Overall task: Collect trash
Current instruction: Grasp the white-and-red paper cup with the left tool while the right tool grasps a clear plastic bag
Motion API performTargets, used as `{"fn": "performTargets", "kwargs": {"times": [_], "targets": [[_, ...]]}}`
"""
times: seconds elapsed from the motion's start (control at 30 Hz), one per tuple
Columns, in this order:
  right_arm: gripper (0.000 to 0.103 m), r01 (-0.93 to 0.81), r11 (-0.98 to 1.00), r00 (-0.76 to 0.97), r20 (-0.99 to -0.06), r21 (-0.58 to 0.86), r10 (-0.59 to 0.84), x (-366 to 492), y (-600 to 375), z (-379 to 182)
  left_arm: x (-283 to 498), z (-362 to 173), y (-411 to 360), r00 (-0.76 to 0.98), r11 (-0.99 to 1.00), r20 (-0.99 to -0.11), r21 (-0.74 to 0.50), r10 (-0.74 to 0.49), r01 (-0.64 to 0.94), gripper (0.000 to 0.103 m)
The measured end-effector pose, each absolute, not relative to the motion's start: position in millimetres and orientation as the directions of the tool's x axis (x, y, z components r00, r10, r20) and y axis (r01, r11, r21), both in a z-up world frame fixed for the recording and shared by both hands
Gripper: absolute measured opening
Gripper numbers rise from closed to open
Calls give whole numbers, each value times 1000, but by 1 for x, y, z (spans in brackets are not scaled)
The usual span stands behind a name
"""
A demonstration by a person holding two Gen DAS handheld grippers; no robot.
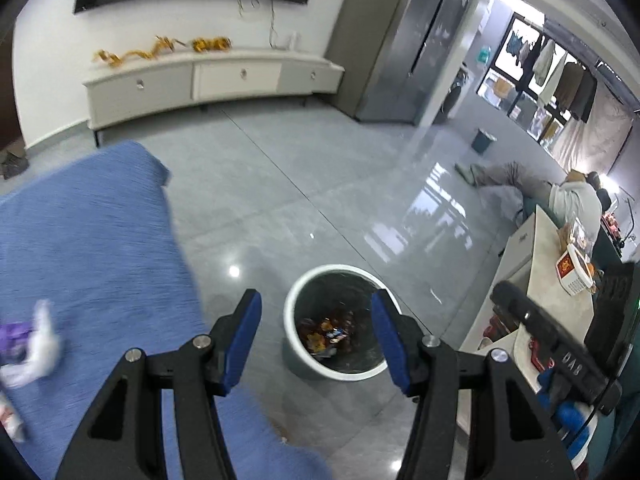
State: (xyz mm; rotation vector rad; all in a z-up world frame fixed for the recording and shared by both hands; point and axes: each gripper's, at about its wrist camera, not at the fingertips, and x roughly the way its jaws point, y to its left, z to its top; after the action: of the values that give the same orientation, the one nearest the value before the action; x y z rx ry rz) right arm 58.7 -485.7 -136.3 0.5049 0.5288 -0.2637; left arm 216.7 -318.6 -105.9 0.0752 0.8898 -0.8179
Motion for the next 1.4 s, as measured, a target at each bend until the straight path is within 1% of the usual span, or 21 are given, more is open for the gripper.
{"fn": "performTargets", "kwargs": {"times": [0.2, 0.4, 0.6, 0.8, 0.9, 1.17, 1.4], "targets": [[43, 256, 904, 872, -484, 342, -64, 69, -435, -89, 212, -80, -220, 437, 751, -671, -283, -599, 596, 55], [45, 157, 944, 888, -459, 291, -6, 83, -386, -60, 215, -81, -125, 482, 793, -651, -340, -587, 506, 55], [46, 73, 964, 880, -472, 255, 58, 107, -343, -49, 221, -108, -34, 523, 836, -652, -417, -549, 357, 55], [47, -24, 970, 845, -514, 243, 150, 140, -298, -62, 241, -149, 37, 525, 860, -694, -479, -493, 175, 55], [49, -64, 965, 818, -541, 252, 195, 159, -283, -77, 246, -160, 49, 512, 857, -705, -497, -490, 136, 55], [49, -125, 948, 742, -607, 291, 284, 202, -254, -114, 276, -182, 56, 472, 840, -730, -540, -495, 45, 55], [50, -169, 924, 683, -635, 344, 361, 244, -239, -142, 301, -194, 44, 431, 827, -739, -562, -518, 29, 55]]}}
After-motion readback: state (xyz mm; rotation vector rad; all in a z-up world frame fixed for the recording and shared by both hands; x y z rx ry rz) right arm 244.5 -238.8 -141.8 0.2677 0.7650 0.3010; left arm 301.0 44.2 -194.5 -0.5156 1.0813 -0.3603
